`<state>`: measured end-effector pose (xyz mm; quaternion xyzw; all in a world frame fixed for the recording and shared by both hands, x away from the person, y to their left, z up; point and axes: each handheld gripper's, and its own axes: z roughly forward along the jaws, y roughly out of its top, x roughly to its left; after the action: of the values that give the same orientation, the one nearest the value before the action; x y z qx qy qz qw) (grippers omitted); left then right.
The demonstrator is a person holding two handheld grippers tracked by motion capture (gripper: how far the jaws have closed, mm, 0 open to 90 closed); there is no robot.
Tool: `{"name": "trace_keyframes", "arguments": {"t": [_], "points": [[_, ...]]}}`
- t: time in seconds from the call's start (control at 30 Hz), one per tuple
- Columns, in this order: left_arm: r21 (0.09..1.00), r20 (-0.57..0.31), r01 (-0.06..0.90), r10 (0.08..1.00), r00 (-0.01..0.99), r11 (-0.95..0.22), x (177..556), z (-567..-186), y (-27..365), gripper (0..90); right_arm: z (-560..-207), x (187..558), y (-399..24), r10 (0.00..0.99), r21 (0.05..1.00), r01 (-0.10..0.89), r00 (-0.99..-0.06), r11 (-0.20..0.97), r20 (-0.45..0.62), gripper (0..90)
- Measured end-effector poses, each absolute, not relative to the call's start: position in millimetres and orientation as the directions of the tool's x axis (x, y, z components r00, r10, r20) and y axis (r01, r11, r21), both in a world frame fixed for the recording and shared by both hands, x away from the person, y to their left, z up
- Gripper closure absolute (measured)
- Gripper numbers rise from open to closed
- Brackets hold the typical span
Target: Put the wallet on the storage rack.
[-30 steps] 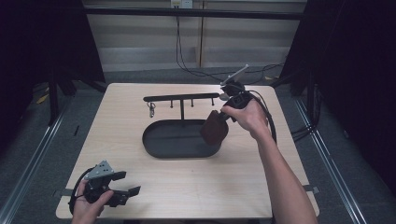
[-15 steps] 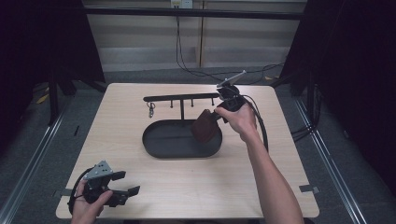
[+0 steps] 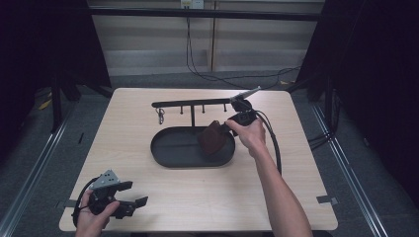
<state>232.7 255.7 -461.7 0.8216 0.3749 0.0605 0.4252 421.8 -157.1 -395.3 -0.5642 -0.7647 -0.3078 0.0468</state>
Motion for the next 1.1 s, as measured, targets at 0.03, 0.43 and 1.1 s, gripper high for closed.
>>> {"name": "trace_keyframes", "arguments": {"t": [0.03,0.43,1.1], "points": [[0.745,-0.223,0.567,0.669,0.709,-0.352,232.5,-461.7,255.7,16.6,-398.9,422.8,-157.7,0.826,0.417,0.891,-0.368,0.181,0.426,74.9],[0.737,-0.214,0.568,0.671,0.71,-0.365,233.9,-463.2,253.6,16.6,-427.2,420.4,-173.7,0.804,0.414,0.907,-0.302,0.077,0.513,73.8],[0.738,-0.228,0.574,0.669,0.707,-0.355,235.1,-463.2,254.1,16.6,-442.5,415.9,-177.7,0.818,0.454,0.888,-0.312,0.071,0.483,66.4]]}}
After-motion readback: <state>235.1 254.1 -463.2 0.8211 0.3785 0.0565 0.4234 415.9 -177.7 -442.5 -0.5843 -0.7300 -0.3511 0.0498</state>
